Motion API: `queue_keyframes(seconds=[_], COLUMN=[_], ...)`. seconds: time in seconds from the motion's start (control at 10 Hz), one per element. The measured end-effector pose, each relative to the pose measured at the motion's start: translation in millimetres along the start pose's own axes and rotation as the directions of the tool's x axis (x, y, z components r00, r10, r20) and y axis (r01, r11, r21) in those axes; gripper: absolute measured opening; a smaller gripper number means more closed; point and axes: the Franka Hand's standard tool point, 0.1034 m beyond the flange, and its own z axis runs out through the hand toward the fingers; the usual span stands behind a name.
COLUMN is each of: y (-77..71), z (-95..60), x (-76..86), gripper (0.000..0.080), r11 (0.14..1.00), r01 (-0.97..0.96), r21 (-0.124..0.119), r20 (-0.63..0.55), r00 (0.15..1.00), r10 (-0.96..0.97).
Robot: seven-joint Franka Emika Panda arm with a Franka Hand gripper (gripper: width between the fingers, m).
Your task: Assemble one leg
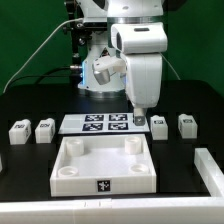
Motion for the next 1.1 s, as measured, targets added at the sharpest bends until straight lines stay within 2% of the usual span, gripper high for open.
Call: queue_keyframes(seconds=[0.1,0.2,0.3,0.4,0.5,0.6,0.7,0.8,1.0,1.1], y=[-0.1,-1.2,-28.5,-61.1,-65.8,-70.3,-73.8,-69.7,-69.1,-69.4], z=[0.2,2.9,19.7,35.8,43.7,53.5,65.4,73.6,76.6,76.9], x=[-0.3,-2.7,-10.9,-24.8,-34.5,-41.9,-49.3,-57.0,-57.7,-57.7], gripper=[0.0650,0.0650,0.0650,0.0650,0.0650,0.0650,0.0650,0.0650,0.0650,0.0485], r11=[1.000,1.000,0.999,1.000,1.000,1.000,0.999,0.998,0.998,0.998], r01=[-0.005,0.003,0.005,0.005,-0.002,-0.014,-0.034,-0.053,-0.059,-0.060], r21=[0.000,-0.021,-0.038,-0.001,-0.005,0.002,0.022,0.028,0.033,0.034], r20=[0.000,-0.003,-0.010,-0.013,-0.017,-0.023,-0.028,-0.032,-0.033,-0.033], r00=[1.000,1.000,1.000,1.000,1.000,1.000,0.999,0.998,0.998,0.998], r10=[0.005,-0.004,-0.005,-0.005,0.002,0.014,0.034,0.054,0.060,0.061])
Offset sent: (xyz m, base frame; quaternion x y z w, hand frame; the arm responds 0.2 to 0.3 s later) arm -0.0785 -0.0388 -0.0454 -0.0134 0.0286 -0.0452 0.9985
